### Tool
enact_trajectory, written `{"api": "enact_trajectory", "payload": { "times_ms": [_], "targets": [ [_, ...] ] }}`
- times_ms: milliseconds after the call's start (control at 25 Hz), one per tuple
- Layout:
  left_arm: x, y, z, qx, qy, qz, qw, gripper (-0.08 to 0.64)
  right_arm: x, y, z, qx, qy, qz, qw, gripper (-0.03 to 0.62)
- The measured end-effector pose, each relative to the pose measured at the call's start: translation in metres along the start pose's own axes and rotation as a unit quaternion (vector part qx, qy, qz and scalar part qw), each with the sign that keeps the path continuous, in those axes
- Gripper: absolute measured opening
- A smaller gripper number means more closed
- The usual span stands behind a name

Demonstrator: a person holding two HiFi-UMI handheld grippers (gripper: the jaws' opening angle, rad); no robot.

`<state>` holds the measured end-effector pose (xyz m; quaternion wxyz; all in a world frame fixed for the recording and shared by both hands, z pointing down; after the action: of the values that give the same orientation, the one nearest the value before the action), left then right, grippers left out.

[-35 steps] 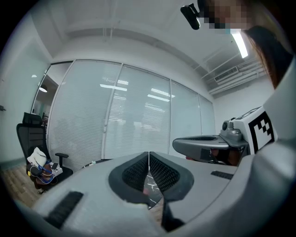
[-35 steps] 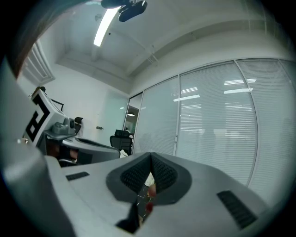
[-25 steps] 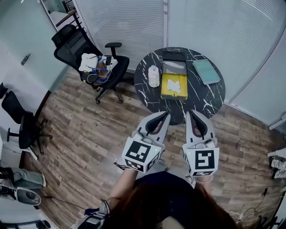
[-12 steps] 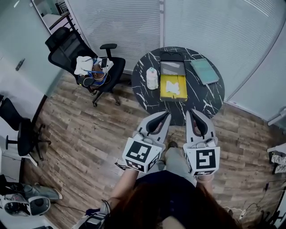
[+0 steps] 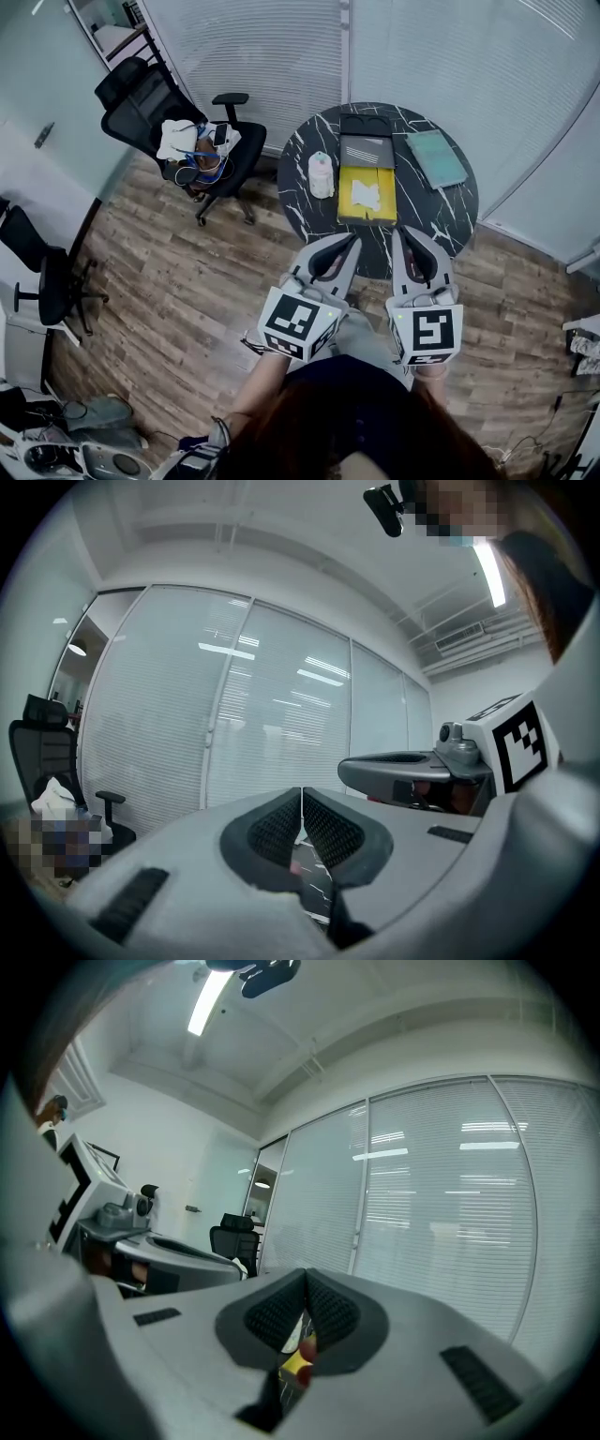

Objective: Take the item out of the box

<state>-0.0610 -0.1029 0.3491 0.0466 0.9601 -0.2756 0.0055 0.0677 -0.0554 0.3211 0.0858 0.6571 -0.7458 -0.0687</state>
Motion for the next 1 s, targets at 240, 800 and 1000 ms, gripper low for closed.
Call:
{"api": "enact_trajectory", "payload": {
  "times_ms": [240,800,1000],
  "targets": [
    [0.03,0.014,0.004,0.004,0.006,0.0,1.0,0.026,0.028,-0.021,-0.007,0.002,0.011,0.008,1.0,0.025],
    [0.09,0.051,0.008,0.004,0.01,0.028,0.9996,0.028,0.098,-0.054,-0.031,-0.01,0.042,0.055,0.998,0.026],
    [0.104,0.061,0.008,0.005,0.01,0.041,0.9991,0.027,0.119,-0.061,-0.041,-0.022,0.054,0.081,0.995,0.026]
  ]
}}
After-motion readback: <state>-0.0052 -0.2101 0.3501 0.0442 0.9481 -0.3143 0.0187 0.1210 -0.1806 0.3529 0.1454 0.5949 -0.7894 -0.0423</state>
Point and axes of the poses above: the fingertips, and each gripper's own axes: x forward along the fingers, y to its left, z out of its top, the point moved 7 cm from there along -x, backward along the fingers, and after that the axes turned 1 degree about -y, right-handed, at the moved point
